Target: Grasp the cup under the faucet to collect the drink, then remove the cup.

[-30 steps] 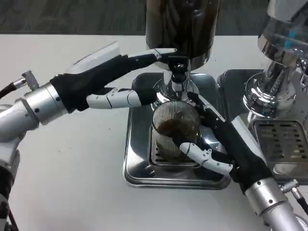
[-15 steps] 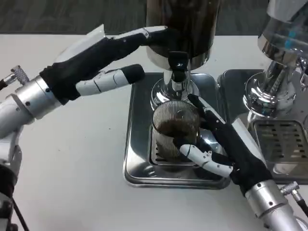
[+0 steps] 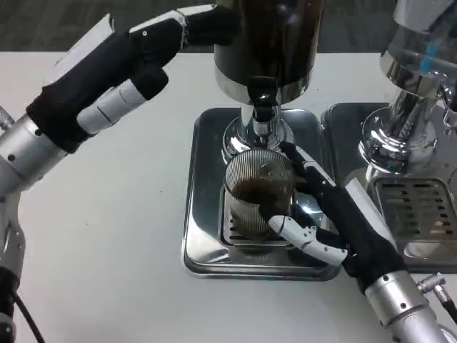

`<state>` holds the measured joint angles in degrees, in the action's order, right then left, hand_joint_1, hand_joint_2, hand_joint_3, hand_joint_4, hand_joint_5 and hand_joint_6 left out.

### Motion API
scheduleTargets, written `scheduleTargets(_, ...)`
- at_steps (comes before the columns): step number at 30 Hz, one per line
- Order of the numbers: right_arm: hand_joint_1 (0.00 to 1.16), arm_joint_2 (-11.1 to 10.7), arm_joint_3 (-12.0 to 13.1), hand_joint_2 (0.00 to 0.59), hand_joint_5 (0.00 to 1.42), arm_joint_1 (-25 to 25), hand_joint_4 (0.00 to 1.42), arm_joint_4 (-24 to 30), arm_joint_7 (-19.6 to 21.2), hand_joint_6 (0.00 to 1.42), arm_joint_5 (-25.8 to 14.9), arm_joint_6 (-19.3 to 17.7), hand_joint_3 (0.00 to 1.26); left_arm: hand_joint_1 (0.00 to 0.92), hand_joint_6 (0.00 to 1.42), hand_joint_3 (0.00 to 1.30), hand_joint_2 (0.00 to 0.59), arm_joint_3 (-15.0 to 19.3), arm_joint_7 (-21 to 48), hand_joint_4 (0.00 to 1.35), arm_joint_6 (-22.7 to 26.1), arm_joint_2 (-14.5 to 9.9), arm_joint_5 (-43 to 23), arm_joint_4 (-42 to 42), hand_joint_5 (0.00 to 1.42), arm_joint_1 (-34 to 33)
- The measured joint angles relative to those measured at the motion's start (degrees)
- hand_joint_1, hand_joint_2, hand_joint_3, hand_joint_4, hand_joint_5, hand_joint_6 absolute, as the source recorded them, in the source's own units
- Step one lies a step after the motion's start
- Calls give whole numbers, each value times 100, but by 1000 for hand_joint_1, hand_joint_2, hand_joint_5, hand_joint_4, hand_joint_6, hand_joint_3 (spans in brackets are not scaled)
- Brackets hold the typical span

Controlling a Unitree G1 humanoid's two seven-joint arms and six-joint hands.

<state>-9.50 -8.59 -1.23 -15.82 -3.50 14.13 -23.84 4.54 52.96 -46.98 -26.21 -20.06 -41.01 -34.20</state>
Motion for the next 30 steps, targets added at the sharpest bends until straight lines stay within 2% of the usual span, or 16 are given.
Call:
scheduleTargets(8, 498, -6, -2, 233, 31, 6, 15, 0, 17, 96, 20, -50, 9, 0, 168, 297, 128, 356, -83, 260, 332, 0, -11, 152, 238, 734)
scheduleTargets(16, 512, -22, -28, 225, 26, 9, 7, -1, 62, 83, 163, -49, 0, 0, 169, 322, 139, 560, -302, 283, 405, 0, 40, 143, 252, 1378)
scheduleTargets(21, 528, -14, -42, 216, 26, -16, 2, -53, 101, 81, 226, -49, 0, 0, 169, 325, 140, 606, -402, 284, 410, 0, 56, 141, 254, 1646)
scheduleTargets(30, 543, 46, -40, 221, 2, -133, 0, -526, 188, 94, 163, -151, 0, 0, 181, 340, 140, 652, -533, 298, 434, -1, 56, 147, 254, 1882)
